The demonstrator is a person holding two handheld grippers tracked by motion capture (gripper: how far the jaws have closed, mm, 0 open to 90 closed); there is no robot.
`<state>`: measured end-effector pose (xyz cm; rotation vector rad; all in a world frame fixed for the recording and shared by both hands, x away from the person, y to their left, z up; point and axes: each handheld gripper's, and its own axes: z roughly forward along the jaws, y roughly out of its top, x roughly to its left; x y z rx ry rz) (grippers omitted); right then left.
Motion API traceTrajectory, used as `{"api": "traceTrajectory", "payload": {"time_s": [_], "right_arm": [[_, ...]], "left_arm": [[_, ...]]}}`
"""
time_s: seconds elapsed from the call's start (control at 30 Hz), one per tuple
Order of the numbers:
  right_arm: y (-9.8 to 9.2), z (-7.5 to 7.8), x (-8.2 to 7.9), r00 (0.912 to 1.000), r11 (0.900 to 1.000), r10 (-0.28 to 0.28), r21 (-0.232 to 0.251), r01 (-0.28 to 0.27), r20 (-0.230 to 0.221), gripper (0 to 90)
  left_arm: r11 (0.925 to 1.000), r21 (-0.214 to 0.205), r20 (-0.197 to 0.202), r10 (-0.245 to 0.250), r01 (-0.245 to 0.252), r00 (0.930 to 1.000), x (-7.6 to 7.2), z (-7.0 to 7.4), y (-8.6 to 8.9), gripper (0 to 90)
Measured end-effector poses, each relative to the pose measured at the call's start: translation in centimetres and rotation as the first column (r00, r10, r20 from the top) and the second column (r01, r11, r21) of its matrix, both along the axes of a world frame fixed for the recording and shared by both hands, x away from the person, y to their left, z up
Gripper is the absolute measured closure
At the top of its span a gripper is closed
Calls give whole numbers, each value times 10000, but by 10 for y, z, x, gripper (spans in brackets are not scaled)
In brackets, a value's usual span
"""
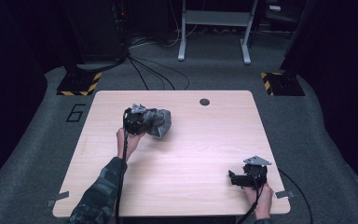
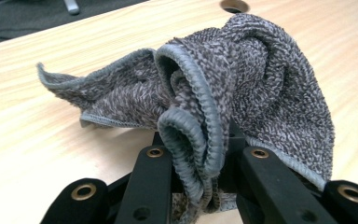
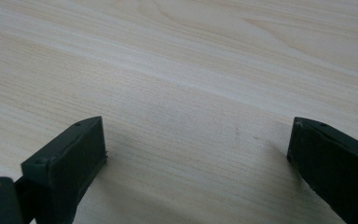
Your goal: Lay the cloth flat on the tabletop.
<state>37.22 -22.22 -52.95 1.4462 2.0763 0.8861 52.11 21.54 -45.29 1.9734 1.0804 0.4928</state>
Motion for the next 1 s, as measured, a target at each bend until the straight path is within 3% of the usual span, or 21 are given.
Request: {"api": "traceTrajectory", "payload": {"time_s": [0.1, 0.37, 0.67, 0.8, 0.9, 1.0], "right_arm": [[0, 0, 0, 10000, 10000, -18, 17, 18, -16, 38], [0, 0, 0, 10000, 10000, -33, 16, 33, -12, 40], [0, 0, 0, 10000, 10000, -39, 15, 39, -14, 41], [0, 0, 0, 10000, 10000, -42, 16, 42, -18, 41], [0, 0, 0, 10000, 10000, -46, 16, 46, -17, 41], [0, 0, 0, 10000, 10000, -41, 14, 41, -21, 42]], "left_arm": [[9996, -13, 130, -276, 276, 9995, -13, 0, -2, 791], [9956, -110, 31, -927, 927, 9957, -44, -2, -10, 788], [9829, -232, -137, -1828, 1825, 9830, -81, -7, -36, 776], [9770, -568, -369, -2080, 2057, 9774, -98, -17, -47, 758], [9733, -343, -638, -2286, 2268, 9714, -107, -28, -55, 673], [9752, -308, -787, -2209, 2191, 9721, -113, -38, -58, 464]]}}
